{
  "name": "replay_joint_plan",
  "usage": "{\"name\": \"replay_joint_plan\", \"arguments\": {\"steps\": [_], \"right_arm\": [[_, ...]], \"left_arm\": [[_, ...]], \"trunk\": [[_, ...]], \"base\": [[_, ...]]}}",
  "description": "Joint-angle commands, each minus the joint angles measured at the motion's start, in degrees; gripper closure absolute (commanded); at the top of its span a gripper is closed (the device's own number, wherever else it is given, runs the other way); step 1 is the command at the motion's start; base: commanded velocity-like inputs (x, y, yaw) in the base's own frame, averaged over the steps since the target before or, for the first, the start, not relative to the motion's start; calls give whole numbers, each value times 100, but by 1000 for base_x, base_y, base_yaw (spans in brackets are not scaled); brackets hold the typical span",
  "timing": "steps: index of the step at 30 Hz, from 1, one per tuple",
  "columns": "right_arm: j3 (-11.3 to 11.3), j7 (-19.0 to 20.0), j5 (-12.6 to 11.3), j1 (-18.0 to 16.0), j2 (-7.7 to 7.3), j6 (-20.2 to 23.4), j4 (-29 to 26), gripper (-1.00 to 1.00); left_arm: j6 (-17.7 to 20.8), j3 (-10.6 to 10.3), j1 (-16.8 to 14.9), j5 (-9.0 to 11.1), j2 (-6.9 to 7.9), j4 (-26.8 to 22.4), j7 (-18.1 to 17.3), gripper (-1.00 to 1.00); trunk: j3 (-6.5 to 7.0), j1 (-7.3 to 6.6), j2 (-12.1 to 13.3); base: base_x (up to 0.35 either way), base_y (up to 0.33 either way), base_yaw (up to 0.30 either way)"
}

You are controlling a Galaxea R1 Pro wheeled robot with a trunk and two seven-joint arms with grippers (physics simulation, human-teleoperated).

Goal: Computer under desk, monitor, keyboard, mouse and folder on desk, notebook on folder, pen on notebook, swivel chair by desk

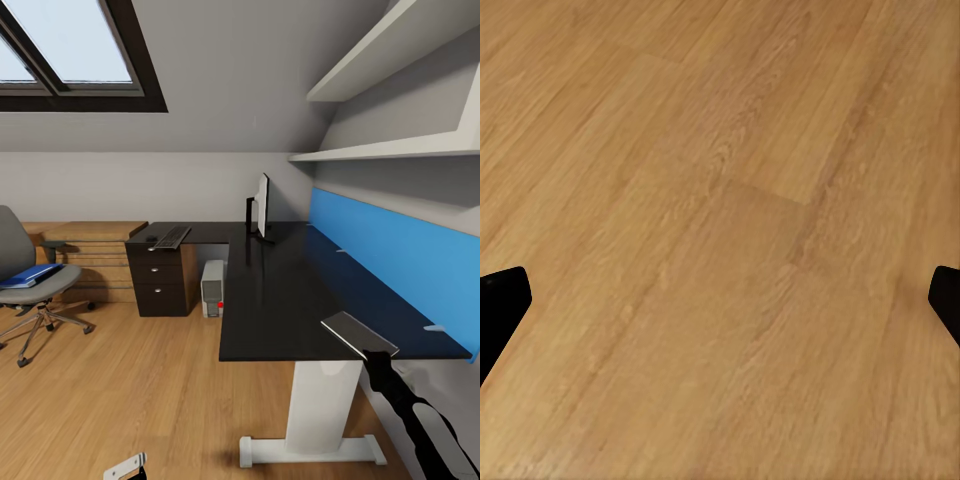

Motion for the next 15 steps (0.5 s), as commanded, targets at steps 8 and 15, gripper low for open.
{"name": "replay_joint_plan", "arguments": {"steps": [8,15], "right_arm": [[-14,-48,-6,0,0,27,154,100],[-21,-47,-5,1,0,27,154,100]], "left_arm": [[2,-10,1,37,-3,64,19,-100],[2,-11,1,33,-6,84,24,-100]], "trunk": [[-6,0,-2],[-6,0,-2]], "base": [[0,0,0],[0,0,0]]}}
